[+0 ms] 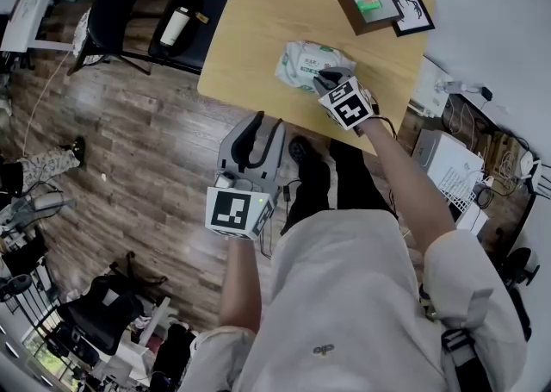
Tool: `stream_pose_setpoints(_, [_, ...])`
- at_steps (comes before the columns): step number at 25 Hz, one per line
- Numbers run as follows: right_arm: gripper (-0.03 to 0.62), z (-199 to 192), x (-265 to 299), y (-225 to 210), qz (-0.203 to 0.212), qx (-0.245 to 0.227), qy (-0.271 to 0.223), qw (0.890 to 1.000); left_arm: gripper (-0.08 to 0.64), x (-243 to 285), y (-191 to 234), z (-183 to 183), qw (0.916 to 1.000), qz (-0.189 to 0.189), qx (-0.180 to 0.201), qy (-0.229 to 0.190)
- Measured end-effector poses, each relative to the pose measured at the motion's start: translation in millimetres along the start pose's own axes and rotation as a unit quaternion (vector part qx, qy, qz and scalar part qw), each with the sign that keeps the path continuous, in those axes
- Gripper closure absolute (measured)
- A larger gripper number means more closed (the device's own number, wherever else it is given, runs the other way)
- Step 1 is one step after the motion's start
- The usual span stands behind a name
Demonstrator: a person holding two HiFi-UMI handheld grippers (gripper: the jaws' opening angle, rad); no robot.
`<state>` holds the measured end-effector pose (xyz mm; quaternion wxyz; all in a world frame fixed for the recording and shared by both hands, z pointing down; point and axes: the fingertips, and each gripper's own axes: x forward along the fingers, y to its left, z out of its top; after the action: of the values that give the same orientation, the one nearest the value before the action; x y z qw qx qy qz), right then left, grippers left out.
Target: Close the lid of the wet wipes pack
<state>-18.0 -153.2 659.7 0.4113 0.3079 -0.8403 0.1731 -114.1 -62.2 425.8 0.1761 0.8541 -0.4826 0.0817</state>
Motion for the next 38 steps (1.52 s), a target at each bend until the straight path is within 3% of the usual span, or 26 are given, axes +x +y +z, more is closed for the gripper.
stream_pose_setpoints(15, [0.575,41,-122,2,-0.022,0.002,-0.129,0.991,0.442,-16,-37,20,0.9993,0.004,0.019,-0.032])
stream_pose_setpoints(29, [0.592,65,-283,25,0.016,-0.013,-0.285,0.958,0.499,-35,-116,38,0.9959,0.062,0.028,-0.059])
stream_pose_setpoints(38, [0.592,44,-354,40,0.046,-0.034,-0.327,0.943,0.534,-44,-171,30,0.9934,0.091,0.013,-0.069])
